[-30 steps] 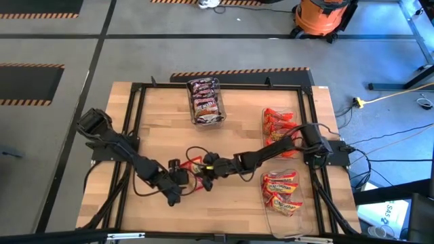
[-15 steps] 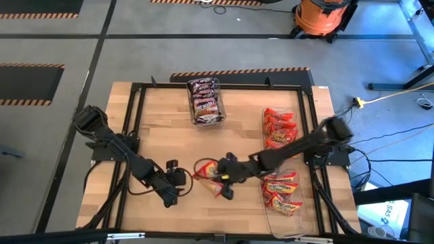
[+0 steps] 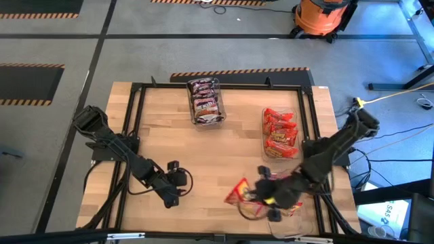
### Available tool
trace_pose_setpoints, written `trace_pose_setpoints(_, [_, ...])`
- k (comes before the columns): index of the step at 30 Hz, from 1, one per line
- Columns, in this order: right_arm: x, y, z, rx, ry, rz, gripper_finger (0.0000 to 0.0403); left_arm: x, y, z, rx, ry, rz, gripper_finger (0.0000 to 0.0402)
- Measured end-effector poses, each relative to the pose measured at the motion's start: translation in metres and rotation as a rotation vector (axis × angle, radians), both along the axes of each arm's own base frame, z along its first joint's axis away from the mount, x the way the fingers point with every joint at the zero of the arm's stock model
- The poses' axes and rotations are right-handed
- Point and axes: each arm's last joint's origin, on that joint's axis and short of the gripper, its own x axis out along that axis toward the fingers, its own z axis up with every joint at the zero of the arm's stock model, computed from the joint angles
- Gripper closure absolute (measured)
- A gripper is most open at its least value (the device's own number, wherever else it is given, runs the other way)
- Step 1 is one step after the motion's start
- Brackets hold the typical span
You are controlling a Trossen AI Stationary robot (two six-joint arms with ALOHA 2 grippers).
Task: Sort Maruchan noodles
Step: Put the red noodle pack into the bottom transparent bin
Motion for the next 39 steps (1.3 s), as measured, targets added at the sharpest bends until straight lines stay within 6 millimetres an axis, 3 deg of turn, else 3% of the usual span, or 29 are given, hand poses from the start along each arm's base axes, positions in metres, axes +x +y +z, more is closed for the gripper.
trace_pose_setpoints(10, [-0.061, 0.020, 0.014, 0.055, 0.105, 0.081, 0.0360, 0.004, -0.002, 0.003, -0.036, -0.048, 0.015, 0.0217])
trace_pose_setpoints(18, [-0.104, 0.026, 0.006, 0.038, 0.311, 0.023, 0.0360, 0.005, -0.001, 0.004, -0.022, -0.075, 0.045, 0.0217])
trace_pose_setpoints(26, [-0.116, 0.048, -0.019, -0.065, 0.386, 0.059, 0.0360, 0.006, 0.001, 0.004, -0.023, -0.079, 0.071, 0.0217])
trace_pose_setpoints(39, [-0.100, 0.078, -0.064, -0.120, 0.460, 0.028, 0.0358, 0.006, 0.001, 0.004, -0.005, -0.093, 0.087, 0.0217])
